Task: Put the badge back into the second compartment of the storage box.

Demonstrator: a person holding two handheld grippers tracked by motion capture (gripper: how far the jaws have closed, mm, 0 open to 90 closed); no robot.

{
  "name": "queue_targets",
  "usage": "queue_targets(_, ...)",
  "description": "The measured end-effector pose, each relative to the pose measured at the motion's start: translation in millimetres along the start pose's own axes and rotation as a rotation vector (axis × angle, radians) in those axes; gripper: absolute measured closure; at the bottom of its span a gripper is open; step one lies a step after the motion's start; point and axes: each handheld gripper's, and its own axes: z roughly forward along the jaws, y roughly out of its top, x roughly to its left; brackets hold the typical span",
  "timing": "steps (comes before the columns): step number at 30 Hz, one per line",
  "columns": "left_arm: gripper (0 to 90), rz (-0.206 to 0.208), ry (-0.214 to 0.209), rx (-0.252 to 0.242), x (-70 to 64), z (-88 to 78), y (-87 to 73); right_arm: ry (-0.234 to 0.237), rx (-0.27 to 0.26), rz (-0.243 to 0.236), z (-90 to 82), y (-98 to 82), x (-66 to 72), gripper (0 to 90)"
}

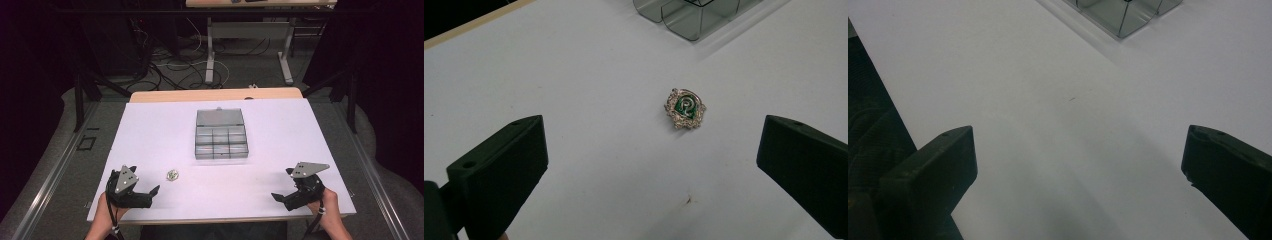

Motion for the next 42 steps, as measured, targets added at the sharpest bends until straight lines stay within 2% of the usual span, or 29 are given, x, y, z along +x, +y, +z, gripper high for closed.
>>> queue_targets(5, 0.2, 0.011, 0.009, -0.012, 0.3, 2.4, 4.4, 0.002, 0.003, -0.009, -0.1, 0.3, -0.8, 1.0)
queue_targets(10, 0.3, -0.001, -0.003, -0.005, 1.9, 9.6, 9.4, 0.004, 0.006, 0.003, -0.1, 0.0, -0.1, 1.0)
queue_targets(13, 0.3, -0.011, -0.007, 0.016, 2.8, 14.1, 12.5, 0.006, 0.017, 0.004, -0.5, 0.3, -0.4, 1.0)
queue_targets(15, 0.3, -0.011, -0.006, 0.013, 2.8, 15.9, 12.8, 0.004, 0.007, 0.003, 0.2, 0.0, -0.3, 1.0)
queue_targets(24, 0.2, -0.020, -0.037, 0.061, 5.5, 30.1, 18.4, 0.007, 0.018, 0.000, 0.0, 0.3, -0.7, 1.0)
queue_targets(31, 0.0, -0.022, -0.037, 0.071, 9.8, 38.1, 21.2, -0.003, 0.001, 0.006, 0.2, -0.3, -0.8, 0.5)
queue_targets(33, 0.0, -0.029, -0.040, 0.071, 10.6, 40.8, 21.6, 0.010, 0.003, 0.011, -0.3, -0.1, -1.9, 0.0)
queue_targets(34, 0.0, -0.033, -0.037, 0.072, 10.8, 42.1, 22.0, 0.012, -0.016, 0.006, 0.2, -0.4, -2.7, 0.0)
queue_targets(36, 0.0, -0.030, -0.037, 0.082, 11.7, 45.7, 22.9, 0.017, -0.009, 0.015, -1.3, -0.4, -2.5, 0.0)
queue_targets(42, 0.0, -0.039, -0.047, 0.091, 12.2, 51.5, 24.4, 0.010, -0.018, 0.004, 0.0, -0.5, -2.2, 0.0)
